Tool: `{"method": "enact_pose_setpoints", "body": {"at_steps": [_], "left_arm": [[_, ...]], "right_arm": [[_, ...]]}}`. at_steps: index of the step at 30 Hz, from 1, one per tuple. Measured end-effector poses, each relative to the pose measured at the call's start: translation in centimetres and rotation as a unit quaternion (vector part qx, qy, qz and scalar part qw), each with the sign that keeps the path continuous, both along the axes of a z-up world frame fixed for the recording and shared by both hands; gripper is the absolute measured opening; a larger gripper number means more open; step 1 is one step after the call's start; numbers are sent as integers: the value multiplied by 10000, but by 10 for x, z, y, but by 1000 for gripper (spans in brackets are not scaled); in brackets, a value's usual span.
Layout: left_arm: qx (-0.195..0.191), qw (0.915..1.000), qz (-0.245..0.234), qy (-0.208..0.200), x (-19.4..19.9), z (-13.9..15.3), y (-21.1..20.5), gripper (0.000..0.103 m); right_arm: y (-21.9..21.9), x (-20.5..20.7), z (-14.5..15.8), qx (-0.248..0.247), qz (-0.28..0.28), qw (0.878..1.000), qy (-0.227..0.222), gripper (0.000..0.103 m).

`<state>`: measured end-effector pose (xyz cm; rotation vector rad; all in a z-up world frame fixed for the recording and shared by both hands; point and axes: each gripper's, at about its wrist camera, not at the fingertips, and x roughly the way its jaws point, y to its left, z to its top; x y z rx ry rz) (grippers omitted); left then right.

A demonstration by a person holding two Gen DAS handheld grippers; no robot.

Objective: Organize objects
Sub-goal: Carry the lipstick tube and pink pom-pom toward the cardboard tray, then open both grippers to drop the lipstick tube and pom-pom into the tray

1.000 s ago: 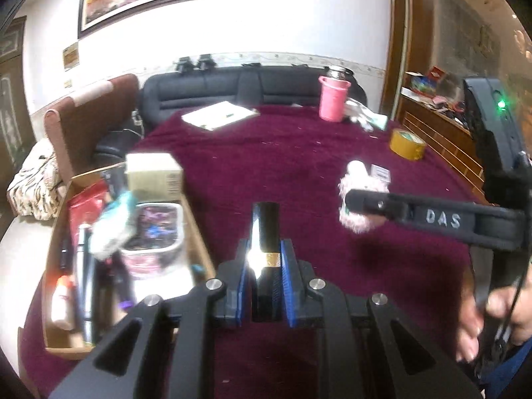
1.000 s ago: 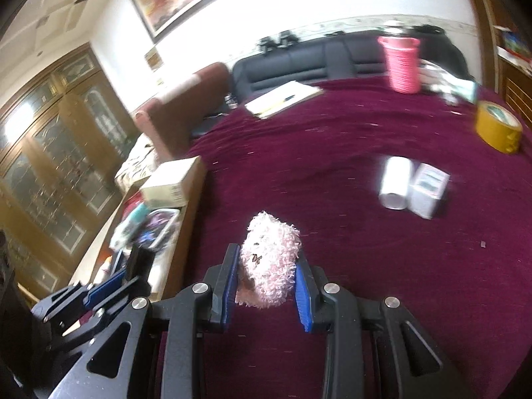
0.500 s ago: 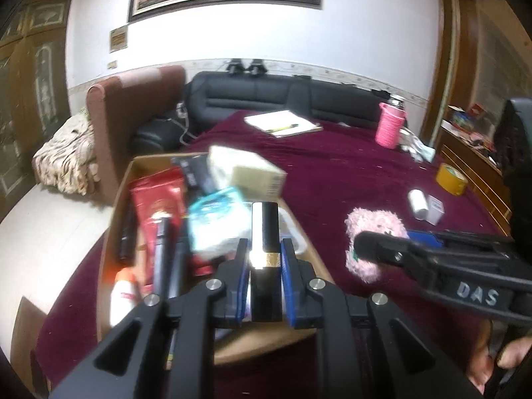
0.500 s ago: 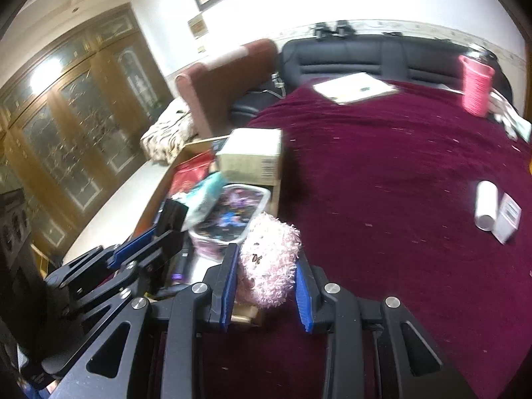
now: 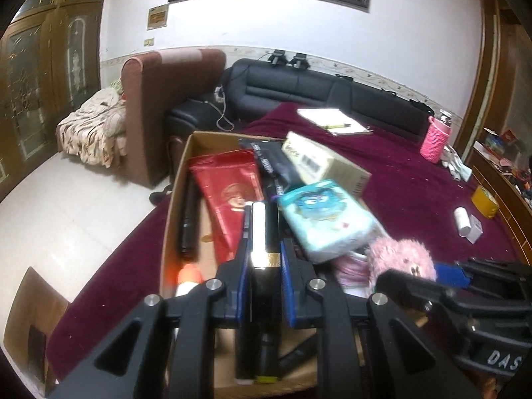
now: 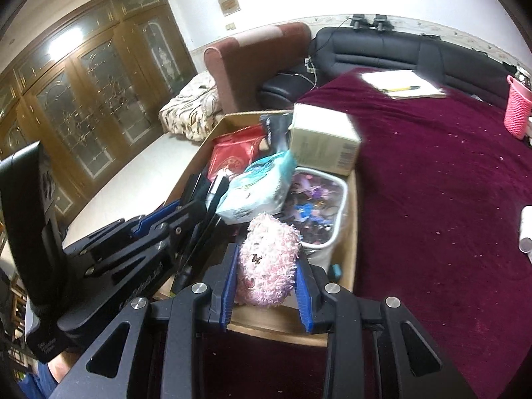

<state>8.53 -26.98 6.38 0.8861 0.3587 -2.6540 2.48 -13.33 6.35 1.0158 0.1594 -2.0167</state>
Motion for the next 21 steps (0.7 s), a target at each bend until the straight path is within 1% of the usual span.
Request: {"method": "enact_pose_setpoints", "body": {"at_steps": [8, 10, 12, 14, 17, 21], "left_arm": [[232, 9996, 118, -133, -5, -12, -20, 17], [230, 9995, 145, -129, -5, -13, -23, 17], [247, 9995, 166, -124, -4, -13, -26, 17], [277, 9994, 191, -114, -3, -13, -29, 17], [325, 9993, 145, -106, -3, -14, -32, 17], [349, 9992, 151, -125, -2, -13, -31, 19]], "right_arm": [[-22, 7, -7, 92, 308, 9995, 75, 35], [-28, 9, -11, 168, 350, 9992, 94, 35], [-31, 8, -15, 198, 393, 9990, 22, 35], [-33, 9, -18, 217, 461, 9987, 23, 37], [-32, 8, -19, 181, 449, 9988, 10, 41], [-31, 5, -18, 212, 428, 9989, -7, 43]]}}
